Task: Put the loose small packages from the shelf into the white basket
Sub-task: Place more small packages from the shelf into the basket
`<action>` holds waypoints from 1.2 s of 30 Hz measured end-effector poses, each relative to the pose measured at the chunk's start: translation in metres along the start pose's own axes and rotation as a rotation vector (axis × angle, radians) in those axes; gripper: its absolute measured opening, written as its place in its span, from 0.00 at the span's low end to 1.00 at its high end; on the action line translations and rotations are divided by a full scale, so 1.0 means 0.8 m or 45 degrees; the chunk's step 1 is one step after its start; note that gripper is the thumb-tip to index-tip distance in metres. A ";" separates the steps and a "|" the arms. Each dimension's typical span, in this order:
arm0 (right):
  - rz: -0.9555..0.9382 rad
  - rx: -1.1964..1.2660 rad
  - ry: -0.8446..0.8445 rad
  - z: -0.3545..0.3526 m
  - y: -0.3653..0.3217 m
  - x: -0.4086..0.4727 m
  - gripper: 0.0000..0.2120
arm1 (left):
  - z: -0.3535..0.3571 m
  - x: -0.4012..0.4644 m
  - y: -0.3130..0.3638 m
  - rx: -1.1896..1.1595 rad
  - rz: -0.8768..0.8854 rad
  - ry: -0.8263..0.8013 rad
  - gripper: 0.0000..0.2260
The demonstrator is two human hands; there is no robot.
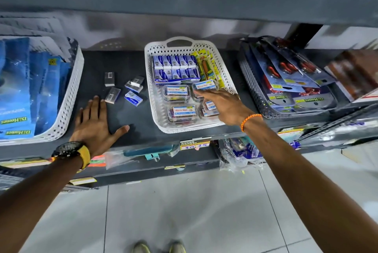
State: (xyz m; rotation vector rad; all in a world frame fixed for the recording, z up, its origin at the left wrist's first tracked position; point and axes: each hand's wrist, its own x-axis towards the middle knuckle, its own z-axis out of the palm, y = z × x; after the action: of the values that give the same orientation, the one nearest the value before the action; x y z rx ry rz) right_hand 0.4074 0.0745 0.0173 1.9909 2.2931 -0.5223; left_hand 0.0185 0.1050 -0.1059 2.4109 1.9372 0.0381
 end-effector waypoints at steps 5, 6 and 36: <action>-0.031 0.131 -0.036 0.000 0.015 0.004 0.52 | 0.000 0.001 -0.001 -0.006 -0.004 -0.003 0.54; -0.023 0.146 -0.041 0.000 0.017 0.005 0.51 | 0.000 0.001 -0.001 -0.007 -0.003 -0.005 0.54; 0.201 0.017 0.244 -0.022 0.004 0.056 0.21 | -0.003 0.000 0.000 -0.050 -0.006 -0.026 0.54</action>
State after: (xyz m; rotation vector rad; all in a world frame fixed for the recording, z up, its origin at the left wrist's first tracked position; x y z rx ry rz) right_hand 0.4060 0.1224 0.0214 2.2959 2.2103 -0.3499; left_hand 0.0185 0.1047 -0.1037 2.3728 1.9153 0.0503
